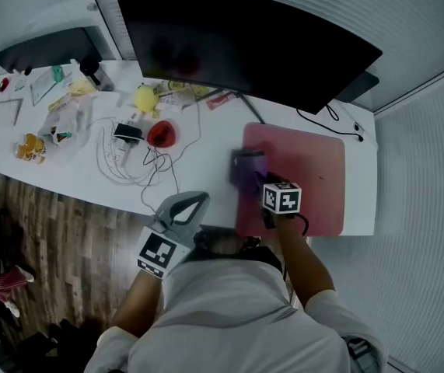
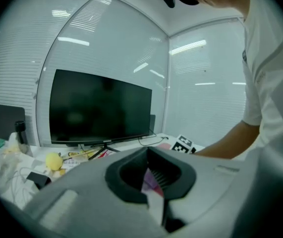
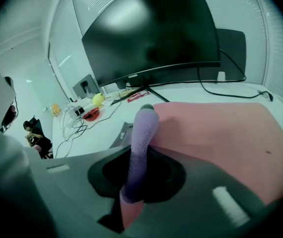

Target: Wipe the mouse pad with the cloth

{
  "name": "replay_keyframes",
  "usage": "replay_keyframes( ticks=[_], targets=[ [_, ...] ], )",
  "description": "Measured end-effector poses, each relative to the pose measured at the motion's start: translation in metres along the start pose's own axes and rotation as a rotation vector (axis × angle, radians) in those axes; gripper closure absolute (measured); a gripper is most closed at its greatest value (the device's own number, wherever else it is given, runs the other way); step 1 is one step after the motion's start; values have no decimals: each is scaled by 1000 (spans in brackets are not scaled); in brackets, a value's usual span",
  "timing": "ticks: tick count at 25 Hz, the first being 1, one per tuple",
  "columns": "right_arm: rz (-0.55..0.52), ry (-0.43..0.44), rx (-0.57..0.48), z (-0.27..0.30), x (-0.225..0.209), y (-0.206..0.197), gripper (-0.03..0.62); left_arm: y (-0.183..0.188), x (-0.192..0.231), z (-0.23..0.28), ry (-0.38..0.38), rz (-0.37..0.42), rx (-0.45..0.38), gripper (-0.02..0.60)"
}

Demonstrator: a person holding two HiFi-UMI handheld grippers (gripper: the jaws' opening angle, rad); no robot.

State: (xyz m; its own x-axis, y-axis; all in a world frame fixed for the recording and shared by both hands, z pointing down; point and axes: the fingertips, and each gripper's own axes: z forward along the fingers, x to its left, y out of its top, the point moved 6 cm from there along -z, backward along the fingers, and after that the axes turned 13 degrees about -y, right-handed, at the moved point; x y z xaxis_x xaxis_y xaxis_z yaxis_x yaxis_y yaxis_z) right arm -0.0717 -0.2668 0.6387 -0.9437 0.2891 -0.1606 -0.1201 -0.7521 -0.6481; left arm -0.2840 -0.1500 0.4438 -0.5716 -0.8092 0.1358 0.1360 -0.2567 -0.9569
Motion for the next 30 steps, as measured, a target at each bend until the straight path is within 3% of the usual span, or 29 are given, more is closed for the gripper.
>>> replay_keyframes(
  ticks=[13,21,26,30],
  targets=[
    [158,-202,-25,-71,-237,-53,542,28,-76,143,-38,0,-20,580],
    [216,-296,-35,-113,-355,-76,542,40,-127,217,-54,14,-22,580],
    [282,-368,-52,-147,-400,-86,542,52,-151,236,-68,28,-22,580],
    [312,-367,-115,-168,-395,-94,542,52,-158,232,-52,26,-10,580]
  ],
)
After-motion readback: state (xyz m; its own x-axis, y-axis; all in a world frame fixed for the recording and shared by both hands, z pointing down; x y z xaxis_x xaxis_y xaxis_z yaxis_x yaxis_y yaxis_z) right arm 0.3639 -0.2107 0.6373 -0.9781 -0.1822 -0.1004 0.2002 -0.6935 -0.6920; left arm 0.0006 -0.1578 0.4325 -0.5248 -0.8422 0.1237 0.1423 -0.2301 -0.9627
